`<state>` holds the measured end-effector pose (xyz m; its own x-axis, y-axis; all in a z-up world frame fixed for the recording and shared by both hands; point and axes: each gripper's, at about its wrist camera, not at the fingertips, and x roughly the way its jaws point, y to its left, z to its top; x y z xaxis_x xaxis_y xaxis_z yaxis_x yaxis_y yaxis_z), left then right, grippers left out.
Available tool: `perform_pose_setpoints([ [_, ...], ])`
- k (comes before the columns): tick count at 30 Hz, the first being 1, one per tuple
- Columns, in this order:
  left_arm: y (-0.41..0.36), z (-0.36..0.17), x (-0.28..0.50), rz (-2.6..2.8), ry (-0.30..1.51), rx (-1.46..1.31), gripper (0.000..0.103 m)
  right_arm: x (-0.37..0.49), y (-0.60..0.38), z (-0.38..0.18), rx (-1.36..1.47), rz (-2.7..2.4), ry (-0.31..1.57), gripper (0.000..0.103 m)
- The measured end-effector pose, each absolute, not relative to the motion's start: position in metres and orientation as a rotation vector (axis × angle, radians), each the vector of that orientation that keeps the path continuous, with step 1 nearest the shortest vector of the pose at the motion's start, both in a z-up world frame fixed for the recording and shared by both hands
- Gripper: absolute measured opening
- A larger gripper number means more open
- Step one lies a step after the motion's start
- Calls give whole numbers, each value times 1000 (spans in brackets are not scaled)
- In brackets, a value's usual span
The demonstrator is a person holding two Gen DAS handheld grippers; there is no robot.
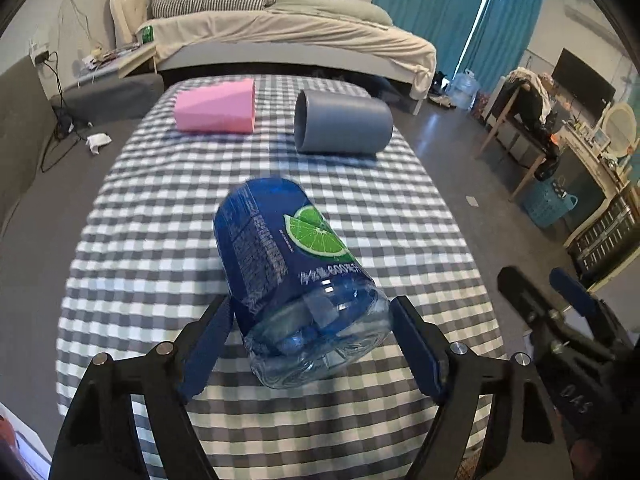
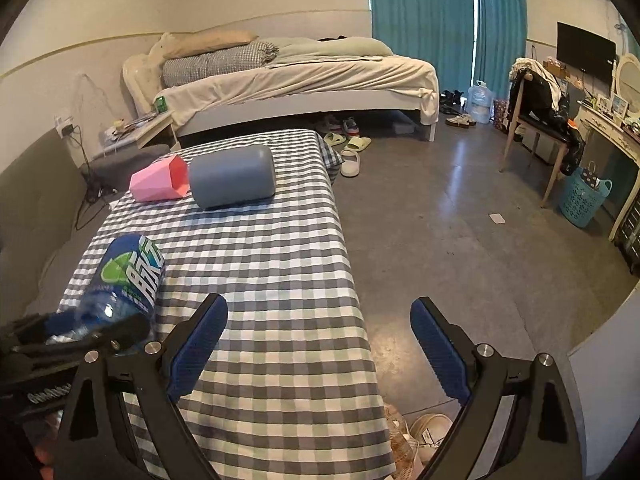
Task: Flip cup upside down
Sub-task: 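Rotate the held blue bottle with the left gripper until its cap points up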
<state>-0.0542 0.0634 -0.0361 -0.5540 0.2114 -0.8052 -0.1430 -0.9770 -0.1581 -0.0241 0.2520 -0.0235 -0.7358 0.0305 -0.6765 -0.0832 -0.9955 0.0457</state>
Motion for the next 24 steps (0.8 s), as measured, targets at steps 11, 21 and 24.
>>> perform_pose_setpoints([
  [11,43,-7,-65,2667,-119,-1293,82,-24,244,-23,-1121,2876,80,93],
  [21,27,-6,-73,2652,-162,-1372,78,-24,239,-23,-1123,2889,69,93],
  [24,33,-6,-56,2647,-149,-1374,92,-24,238,-23,-1127,2886,70,93],
])
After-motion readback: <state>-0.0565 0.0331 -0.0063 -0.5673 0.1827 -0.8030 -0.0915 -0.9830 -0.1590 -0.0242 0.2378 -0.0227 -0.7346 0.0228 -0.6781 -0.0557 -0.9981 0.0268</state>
